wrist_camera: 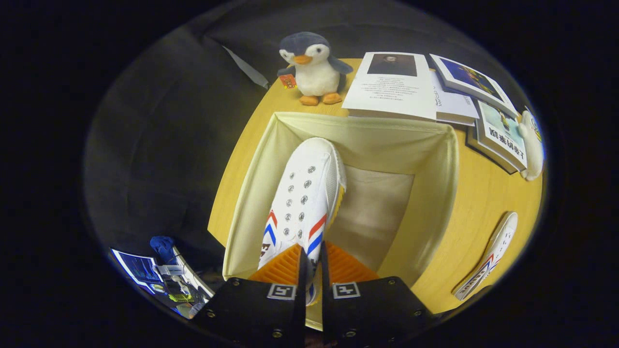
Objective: Open the storage box then place both shoes into the box .Put the left shoe in first, then the right shoe, with the right side of both shoes facing outward in a uniform manner.
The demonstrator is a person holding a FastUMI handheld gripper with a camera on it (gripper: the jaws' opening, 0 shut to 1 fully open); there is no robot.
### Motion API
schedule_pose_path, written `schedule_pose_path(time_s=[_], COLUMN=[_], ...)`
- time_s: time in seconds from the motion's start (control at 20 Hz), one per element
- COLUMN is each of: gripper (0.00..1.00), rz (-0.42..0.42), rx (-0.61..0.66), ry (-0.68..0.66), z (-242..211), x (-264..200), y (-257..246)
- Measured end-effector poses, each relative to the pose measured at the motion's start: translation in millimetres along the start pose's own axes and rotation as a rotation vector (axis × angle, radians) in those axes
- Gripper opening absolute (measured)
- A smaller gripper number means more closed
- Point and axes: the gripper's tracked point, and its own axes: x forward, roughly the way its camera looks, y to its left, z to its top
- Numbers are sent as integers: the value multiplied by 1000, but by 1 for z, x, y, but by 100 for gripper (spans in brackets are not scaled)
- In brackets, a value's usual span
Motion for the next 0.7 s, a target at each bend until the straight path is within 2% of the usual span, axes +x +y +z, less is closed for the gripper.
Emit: schedule_pose_path(time_s=[0.05, 0.1, 0.25, 0.45, 0.7], gripper=[27, 34, 88, 89, 88], rz=[14, 13, -1, 27, 66], rx=[-4, -18, -54, -27, 69], ry=[-11, -28, -66, -113, -212], z=[4, 8, 14, 14, 16], x=[-3, -6, -20, -56, -115], y=[5, 6, 6, 1, -26])
